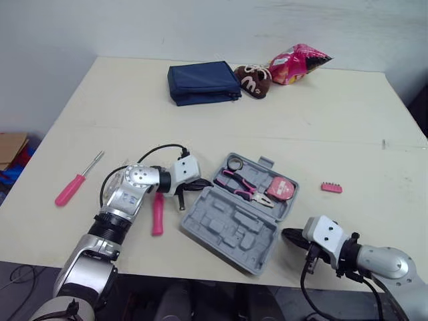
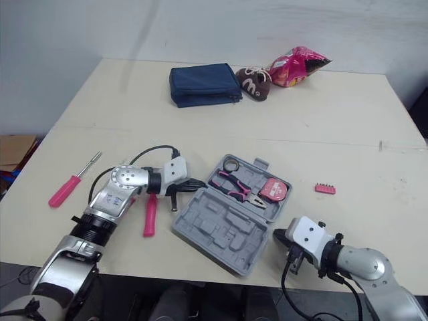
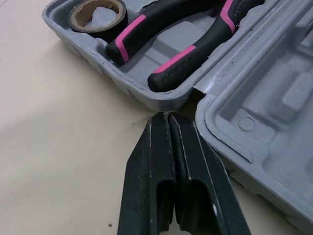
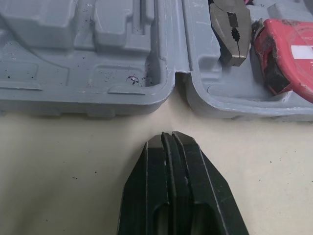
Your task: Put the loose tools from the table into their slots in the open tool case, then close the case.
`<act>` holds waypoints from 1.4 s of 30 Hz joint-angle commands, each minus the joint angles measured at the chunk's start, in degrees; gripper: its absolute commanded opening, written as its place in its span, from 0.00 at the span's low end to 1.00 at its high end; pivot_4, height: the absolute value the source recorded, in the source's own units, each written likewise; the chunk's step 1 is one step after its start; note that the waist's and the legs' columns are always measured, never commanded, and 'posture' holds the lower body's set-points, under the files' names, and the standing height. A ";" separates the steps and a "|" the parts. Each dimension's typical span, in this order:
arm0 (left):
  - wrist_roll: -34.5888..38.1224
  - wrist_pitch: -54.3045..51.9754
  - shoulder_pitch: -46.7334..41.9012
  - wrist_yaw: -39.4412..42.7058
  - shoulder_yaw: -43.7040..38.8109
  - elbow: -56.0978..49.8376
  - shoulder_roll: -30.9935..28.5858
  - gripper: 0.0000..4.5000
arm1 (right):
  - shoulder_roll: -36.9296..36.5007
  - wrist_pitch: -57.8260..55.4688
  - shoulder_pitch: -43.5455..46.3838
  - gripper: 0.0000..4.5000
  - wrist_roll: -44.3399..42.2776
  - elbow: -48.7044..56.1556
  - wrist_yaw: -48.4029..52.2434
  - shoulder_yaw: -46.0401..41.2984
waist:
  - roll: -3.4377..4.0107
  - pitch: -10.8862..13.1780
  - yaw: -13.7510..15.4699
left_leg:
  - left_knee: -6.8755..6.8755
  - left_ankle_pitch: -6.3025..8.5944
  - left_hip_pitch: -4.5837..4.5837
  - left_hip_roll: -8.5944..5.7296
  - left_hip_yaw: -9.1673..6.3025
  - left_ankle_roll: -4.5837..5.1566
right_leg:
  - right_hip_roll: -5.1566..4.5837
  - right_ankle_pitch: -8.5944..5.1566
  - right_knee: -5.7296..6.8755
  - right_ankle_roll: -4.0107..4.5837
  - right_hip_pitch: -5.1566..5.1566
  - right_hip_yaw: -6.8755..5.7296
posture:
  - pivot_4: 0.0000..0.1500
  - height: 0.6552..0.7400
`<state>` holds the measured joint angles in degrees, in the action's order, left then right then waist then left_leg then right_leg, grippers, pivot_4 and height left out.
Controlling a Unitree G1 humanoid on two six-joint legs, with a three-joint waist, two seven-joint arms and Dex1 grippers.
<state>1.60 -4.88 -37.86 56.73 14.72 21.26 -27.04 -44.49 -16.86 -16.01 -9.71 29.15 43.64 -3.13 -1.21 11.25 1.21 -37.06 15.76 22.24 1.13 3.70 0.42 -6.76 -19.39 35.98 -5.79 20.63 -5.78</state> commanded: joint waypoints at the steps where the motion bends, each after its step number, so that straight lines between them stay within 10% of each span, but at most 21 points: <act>1: -0.01 1.06 -0.59 0.47 0.06 -0.84 0.92 0.01 | 0.48 -0.43 0.65 0.00 1.27 -0.83 -0.47 1.49 | -0.01 0.00 0.01 | -0.02 0.01 0.00 0.03 0.00 -0.01 | 0.03 0.00 0.00 0.00 0.00 0.00 | 1.00 1.00; 42: 9.23 -12.09 16.17 0.43 -10.86 -23.63 -7.70 0.01 | -3.13 4.45 18.32 0.00 1.84 -16.16 6.33 1.48 | 0.02 0.00 -1.11 | -0.07 0.15 -0.01 0.43 0.09 -0.19 | 0.07 0.08 -0.07 0.20 0.03 0.19 | 1.00 1.00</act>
<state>7.87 -18.63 -21.99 55.86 7.67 -1.21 -33.33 -45.52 -12.26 4.00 -7.17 12.31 49.35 2.26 -1.18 11.25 0.09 -37.13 15.91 22.25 1.56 3.78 0.23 -6.70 -19.31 35.88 -5.60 20.66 -5.59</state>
